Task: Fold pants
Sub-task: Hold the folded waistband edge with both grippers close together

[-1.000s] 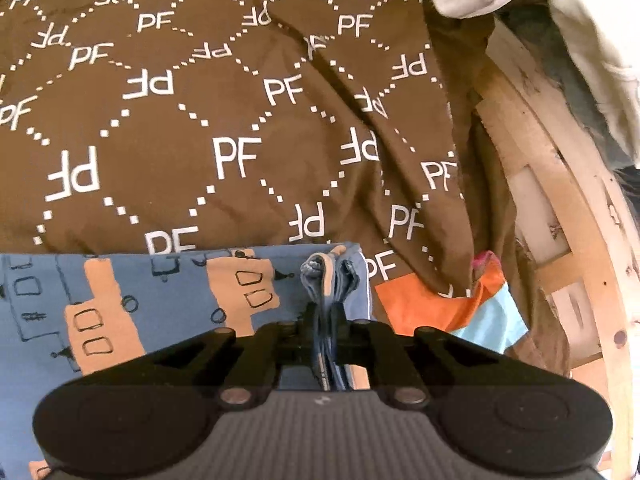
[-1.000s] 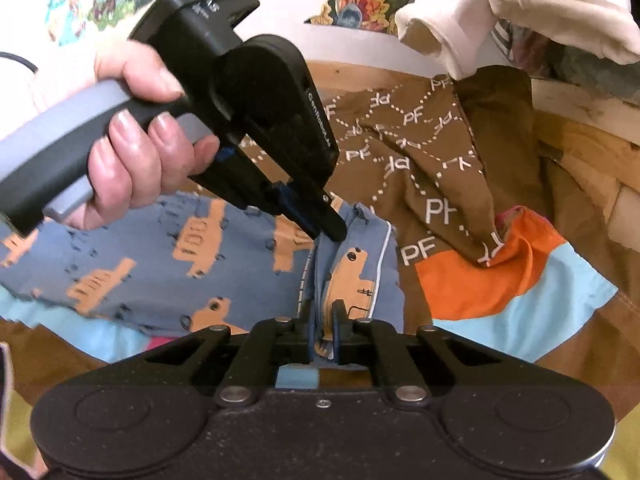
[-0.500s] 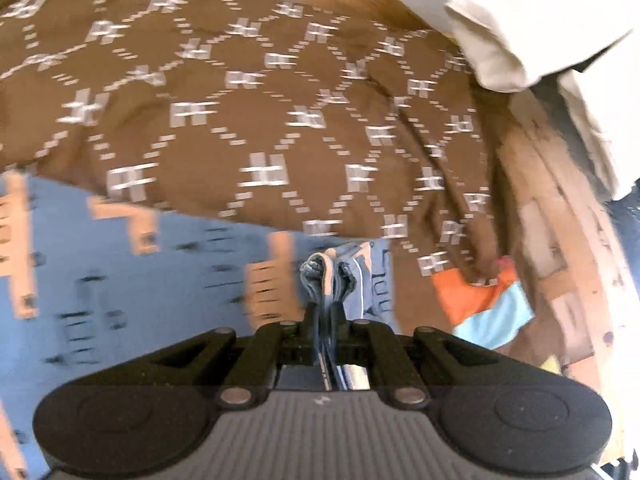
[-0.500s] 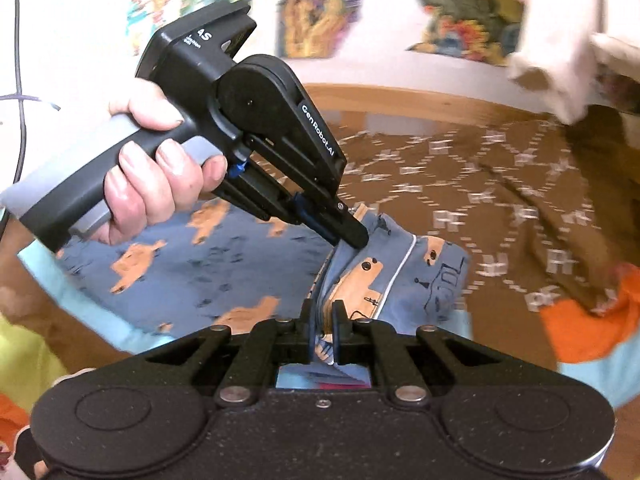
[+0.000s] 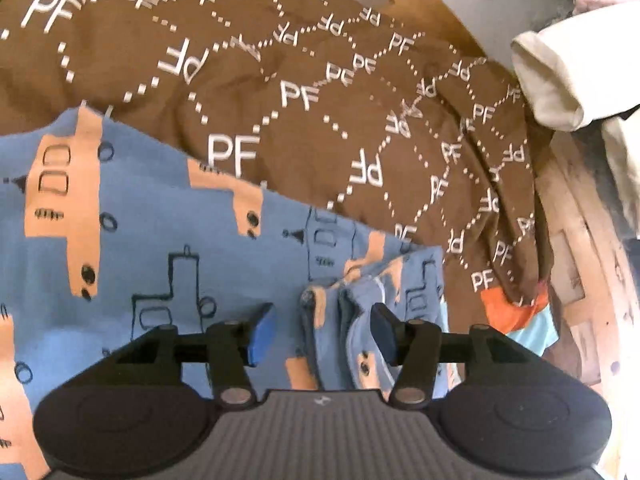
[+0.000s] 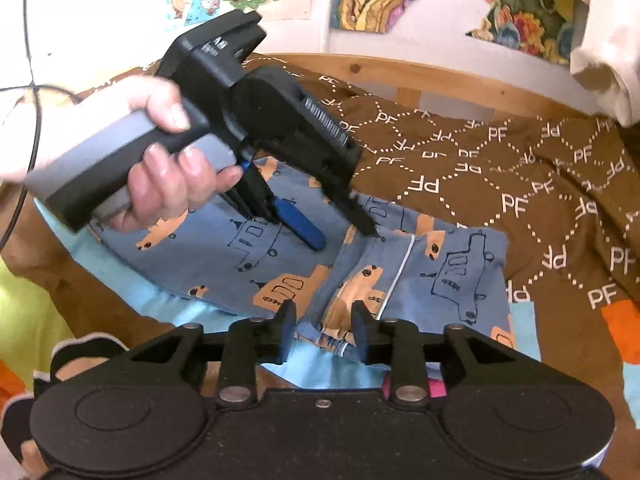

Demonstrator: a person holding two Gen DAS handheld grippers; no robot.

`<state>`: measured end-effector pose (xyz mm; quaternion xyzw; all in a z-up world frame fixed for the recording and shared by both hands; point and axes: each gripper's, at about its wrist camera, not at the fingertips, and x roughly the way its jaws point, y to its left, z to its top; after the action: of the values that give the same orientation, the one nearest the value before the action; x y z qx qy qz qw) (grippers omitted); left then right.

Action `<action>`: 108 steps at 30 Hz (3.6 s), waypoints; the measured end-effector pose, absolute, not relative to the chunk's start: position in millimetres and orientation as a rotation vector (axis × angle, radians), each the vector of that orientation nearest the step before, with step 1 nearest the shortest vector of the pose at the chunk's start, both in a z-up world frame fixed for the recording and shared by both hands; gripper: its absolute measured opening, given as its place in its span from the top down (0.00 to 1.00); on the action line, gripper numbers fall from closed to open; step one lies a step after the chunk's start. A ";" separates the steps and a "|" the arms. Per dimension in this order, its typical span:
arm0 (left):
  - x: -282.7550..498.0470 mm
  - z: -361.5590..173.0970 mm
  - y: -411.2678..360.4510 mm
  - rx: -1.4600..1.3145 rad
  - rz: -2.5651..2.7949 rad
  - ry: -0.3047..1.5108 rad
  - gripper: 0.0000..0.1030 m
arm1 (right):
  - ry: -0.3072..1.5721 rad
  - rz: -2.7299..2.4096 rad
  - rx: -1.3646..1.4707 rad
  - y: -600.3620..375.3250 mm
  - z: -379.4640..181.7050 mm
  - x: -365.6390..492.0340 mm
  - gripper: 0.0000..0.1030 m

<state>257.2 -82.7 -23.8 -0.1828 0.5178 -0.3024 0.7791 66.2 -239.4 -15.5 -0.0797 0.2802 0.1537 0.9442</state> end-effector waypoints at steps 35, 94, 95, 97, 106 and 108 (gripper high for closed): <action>251.4 -2.9 -137.0 -0.015 -0.670 1.020 0.94 | 0.568 0.261 -0.159 -241.9 -23.1 69.3 0.79; 246.9 1.3 -121.5 -0.052 -0.582 1.054 0.86 | 0.564 0.284 -0.053 -237.5 -7.9 68.4 0.89; 246.2 1.9 -119.6 -0.049 -0.581 1.053 0.86 | 0.564 0.291 -0.048 -235.0 -6.8 68.9 0.89; 247.2 2.3 -111.9 -0.049 -0.574 1.055 0.86 | 0.566 0.307 -0.039 -229.1 -5.1 70.0 0.89; 248.1 7.1 -60.0 -0.053 -0.507 1.052 0.86 | 0.591 0.406 0.009 -188.2 -0.7 82.9 0.89; 248.1 8.6 -47.2 -0.042 -0.486 1.052 0.86 | 0.592 0.436 0.008 -175.2 0.0 84.3 0.89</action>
<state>248.1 -47.2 8.6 -0.0196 0.4969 -0.2296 0.8366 84.3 -175.2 0.0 0.0041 0.2895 0.2130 0.9332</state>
